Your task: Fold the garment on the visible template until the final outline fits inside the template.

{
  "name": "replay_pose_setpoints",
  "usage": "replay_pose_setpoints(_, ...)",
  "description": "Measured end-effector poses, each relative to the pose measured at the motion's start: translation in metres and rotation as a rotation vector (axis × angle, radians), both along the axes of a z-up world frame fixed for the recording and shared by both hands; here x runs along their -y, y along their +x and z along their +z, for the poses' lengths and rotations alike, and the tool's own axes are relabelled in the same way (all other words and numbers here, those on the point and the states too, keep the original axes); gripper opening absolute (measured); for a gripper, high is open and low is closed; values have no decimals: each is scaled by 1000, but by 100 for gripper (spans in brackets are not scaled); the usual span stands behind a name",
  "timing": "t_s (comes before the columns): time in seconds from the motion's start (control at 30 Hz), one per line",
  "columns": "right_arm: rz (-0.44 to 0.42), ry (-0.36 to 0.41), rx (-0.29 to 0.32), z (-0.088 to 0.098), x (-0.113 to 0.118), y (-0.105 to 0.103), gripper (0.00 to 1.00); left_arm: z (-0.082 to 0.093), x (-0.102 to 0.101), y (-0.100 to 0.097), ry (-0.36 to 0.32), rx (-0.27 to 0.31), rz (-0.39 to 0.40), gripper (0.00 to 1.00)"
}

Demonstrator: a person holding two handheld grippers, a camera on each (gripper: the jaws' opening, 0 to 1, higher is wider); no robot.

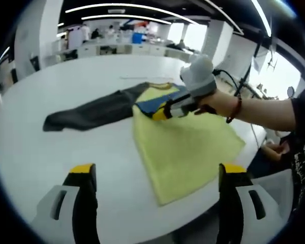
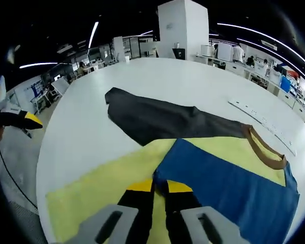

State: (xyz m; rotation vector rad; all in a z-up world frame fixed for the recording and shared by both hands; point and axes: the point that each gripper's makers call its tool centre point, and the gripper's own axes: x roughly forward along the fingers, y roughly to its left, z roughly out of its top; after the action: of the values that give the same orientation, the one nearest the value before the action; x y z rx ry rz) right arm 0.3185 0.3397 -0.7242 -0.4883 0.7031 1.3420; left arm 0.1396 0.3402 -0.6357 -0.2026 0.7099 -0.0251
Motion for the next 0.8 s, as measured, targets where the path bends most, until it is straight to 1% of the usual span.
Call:
replay_pose_setpoints(0.1,-4,1,-29,-1,1,-4,10,2,-1,1,-1,6,4,96)
replay_pose_setpoints(0.2,-11,10,-42,1,1,-5,12,3,-1,2,1,9,2,96)
replay_pose_setpoints(0.27,-29,27,-50,6,2,-2,13,4,0,3,4,10,-2,96)
replay_pose_setpoints(0.33,-66,49,-63,13,4,3,18,5,2,3,3,12,-4,96)
replay_pose_setpoints(0.47,-109,80,-24,30,12,21,30,7,3,5,9,16,-7,97)
replay_pose_setpoints(0.6,-141,102,8,46,23,38,39,9,4,7,12,23,-11,97)
replay_pose_setpoints(0.67,-153,109,16,51,29,45,42,10,6,8,13,27,-14,97)
replay_pose_setpoints(0.8,-182,114,38,61,45,59,43,11,8,10,14,32,-19,97)
